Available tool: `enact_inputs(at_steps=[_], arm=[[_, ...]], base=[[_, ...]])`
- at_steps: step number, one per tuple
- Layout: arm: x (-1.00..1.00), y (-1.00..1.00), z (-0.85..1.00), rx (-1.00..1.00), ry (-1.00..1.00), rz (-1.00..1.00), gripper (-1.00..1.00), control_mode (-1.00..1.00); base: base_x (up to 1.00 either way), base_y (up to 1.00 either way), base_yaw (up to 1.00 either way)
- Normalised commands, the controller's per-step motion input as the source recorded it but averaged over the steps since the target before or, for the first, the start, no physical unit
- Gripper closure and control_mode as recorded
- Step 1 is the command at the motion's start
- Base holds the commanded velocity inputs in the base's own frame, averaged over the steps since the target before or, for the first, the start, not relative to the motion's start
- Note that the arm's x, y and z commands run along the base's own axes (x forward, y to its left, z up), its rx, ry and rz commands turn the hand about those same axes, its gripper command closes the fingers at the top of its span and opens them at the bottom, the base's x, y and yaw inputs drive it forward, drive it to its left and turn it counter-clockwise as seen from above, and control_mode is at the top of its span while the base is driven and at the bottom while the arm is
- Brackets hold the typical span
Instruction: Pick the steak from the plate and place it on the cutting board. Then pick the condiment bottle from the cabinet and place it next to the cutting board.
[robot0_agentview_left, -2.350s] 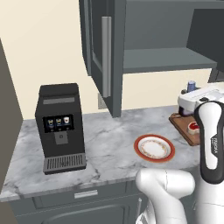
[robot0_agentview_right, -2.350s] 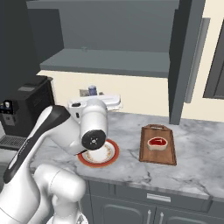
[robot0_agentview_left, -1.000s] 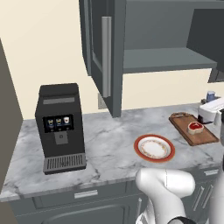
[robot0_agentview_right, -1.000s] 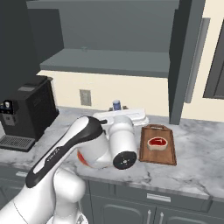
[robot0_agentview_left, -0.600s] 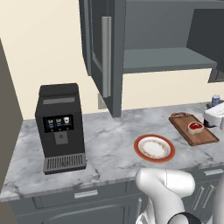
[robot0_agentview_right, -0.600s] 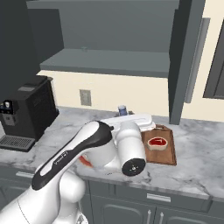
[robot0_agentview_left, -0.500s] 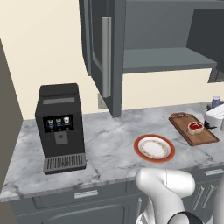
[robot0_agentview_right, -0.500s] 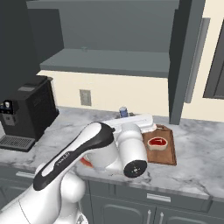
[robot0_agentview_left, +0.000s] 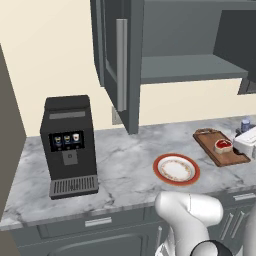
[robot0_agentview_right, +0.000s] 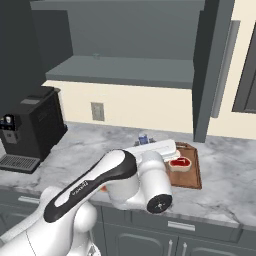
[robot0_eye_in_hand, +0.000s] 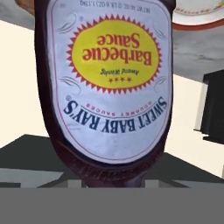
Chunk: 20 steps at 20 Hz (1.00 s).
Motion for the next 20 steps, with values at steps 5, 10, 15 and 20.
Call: enact_inputs(at_steps=[5, 10, 15, 20], arm=[[0.00, -0.02, -0.34, -0.02, 0.00, 0.02, 1.00, -1.00], [0.00, -0.11, -0.19, 0.00, 0.00, 0.00, 1.00, -1.00], [0.00, -0.15, -0.13, 0.00, 0.00, 0.00, 1.00, -1.00], [0.00, -0.12, -0.18, 0.00, 0.00, 0.00, 1.00, -1.00]], base=[[0.00, 0.00, 0.00], [0.00, 0.00, 0.00], [0.00, 0.00, 0.00], [0.00, 0.00, 0.00]])
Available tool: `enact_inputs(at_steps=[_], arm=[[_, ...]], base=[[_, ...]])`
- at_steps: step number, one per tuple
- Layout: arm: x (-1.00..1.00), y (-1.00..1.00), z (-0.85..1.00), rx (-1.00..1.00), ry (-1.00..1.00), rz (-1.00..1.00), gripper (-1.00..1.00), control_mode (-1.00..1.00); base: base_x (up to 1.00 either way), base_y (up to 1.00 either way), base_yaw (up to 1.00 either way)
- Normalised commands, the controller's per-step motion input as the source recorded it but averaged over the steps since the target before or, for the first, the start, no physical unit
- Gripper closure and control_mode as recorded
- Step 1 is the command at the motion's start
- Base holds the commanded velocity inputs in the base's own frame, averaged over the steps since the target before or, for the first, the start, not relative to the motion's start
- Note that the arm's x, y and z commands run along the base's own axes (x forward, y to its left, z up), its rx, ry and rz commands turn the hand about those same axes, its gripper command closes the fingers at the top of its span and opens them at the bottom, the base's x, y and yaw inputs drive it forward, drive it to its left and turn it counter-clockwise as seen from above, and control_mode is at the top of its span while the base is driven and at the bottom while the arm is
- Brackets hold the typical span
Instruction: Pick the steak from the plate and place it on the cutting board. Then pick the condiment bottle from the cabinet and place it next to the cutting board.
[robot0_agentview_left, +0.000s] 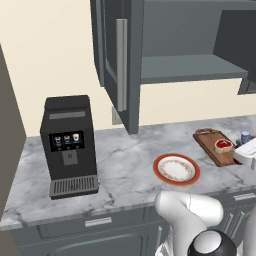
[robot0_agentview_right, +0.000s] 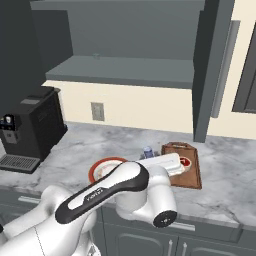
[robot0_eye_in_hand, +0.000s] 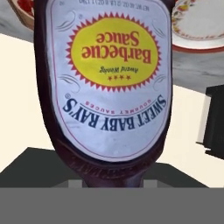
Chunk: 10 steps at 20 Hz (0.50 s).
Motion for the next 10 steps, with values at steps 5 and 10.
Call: enact_inputs(at_steps=[5, 10], arm=[[0.00, -0.07, -0.25, 0.00, 0.00, 0.00, 1.00, -1.00], [0.00, -0.06, -0.19, 0.00, 0.00, 0.00, 1.00, -1.00]], base=[[0.00, 0.00, 0.00], [0.00, 0.00, 0.00]])
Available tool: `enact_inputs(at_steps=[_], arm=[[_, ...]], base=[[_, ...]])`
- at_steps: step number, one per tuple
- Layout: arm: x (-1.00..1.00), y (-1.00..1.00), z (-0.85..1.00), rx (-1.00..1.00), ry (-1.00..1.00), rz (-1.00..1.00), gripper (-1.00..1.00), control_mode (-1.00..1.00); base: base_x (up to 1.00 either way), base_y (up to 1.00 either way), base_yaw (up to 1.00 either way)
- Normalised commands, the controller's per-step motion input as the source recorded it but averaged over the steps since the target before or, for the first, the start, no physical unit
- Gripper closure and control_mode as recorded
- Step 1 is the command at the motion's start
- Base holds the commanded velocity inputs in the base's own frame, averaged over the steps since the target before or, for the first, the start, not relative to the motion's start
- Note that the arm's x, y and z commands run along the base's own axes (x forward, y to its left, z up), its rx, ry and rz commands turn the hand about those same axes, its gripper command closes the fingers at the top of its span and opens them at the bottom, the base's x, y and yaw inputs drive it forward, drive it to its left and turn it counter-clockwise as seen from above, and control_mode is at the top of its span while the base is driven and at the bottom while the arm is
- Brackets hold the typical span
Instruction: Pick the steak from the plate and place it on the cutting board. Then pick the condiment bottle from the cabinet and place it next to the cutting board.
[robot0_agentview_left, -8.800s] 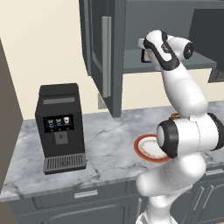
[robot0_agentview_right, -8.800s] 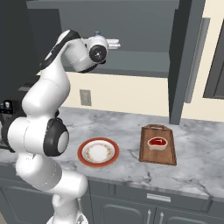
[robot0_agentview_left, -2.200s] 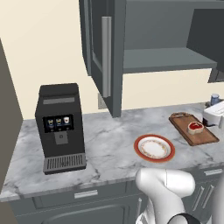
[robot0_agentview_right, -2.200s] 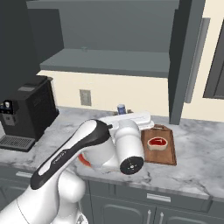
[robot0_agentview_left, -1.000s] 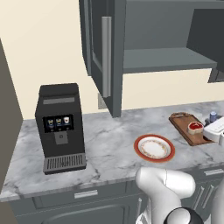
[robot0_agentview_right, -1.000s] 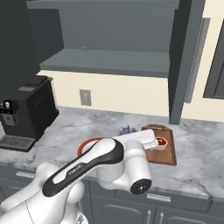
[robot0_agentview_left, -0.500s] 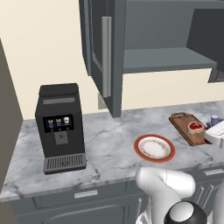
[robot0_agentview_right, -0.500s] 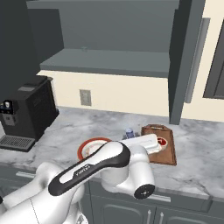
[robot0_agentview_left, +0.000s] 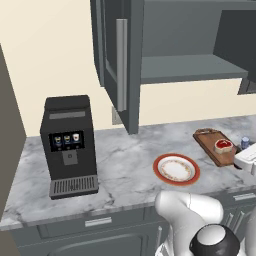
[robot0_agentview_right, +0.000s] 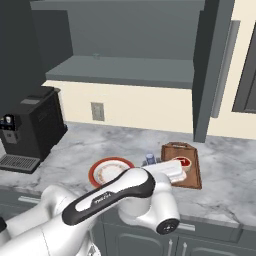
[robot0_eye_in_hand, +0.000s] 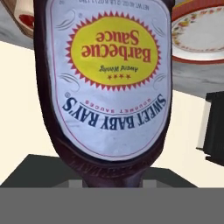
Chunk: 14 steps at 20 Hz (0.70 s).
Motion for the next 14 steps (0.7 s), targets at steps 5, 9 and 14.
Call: enact_inputs(at_steps=[5, 9, 14], arm=[[0.00, -0.06, -0.11, 0.00, 0.00, 0.00, 1.00, -1.00], [0.00, -0.12, -0.01, 0.03, 0.00, 0.00, 1.00, -1.00], [0.00, -0.11, 0.00, 0.04, 0.00, 0.00, 1.00, -1.00]], base=[[0.00, 0.00, 0.00], [0.00, 0.00, 0.00], [0.00, 0.00, 0.00]])
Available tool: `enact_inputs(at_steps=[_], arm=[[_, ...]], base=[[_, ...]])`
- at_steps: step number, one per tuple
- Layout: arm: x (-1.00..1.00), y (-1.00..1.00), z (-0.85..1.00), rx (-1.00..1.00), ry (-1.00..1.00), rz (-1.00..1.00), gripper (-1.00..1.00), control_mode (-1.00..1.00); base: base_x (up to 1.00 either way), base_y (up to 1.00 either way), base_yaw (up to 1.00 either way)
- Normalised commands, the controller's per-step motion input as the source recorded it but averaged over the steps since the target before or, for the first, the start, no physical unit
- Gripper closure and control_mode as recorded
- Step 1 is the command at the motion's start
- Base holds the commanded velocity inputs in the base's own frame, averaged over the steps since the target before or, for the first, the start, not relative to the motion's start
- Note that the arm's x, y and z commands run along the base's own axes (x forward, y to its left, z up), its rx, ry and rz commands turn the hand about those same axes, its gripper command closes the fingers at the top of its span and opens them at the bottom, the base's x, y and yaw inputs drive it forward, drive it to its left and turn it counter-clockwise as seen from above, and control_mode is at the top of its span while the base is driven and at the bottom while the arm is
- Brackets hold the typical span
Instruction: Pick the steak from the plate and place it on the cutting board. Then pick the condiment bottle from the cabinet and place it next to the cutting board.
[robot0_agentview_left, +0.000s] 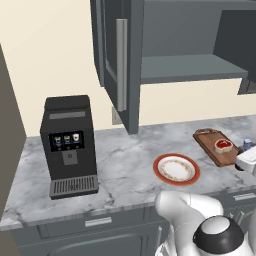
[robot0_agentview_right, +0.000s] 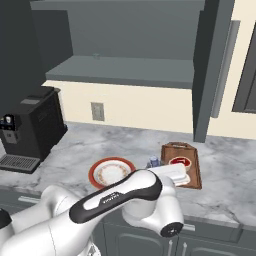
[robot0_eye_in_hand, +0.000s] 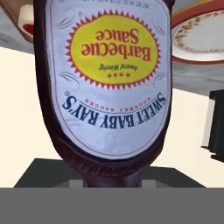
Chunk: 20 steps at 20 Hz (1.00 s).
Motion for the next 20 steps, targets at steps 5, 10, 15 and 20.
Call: enact_inputs(at_steps=[5, 10, 15, 20], arm=[[0.00, -0.10, 0.00, 0.04, 0.00, 0.00, 1.00, -1.00], [0.00, -0.10, -0.05, 0.04, 0.00, 0.00, 1.00, -1.00], [0.00, -0.07, -0.08, 0.03, 0.00, 0.00, 1.00, -1.00], [0.00, -0.05, -0.14, 0.01, 0.00, 0.00, 1.00, -1.00]], base=[[0.00, 0.00, 0.00], [0.00, 0.00, 0.00], [0.00, 0.00, 0.00], [0.00, 0.00, 0.00]])
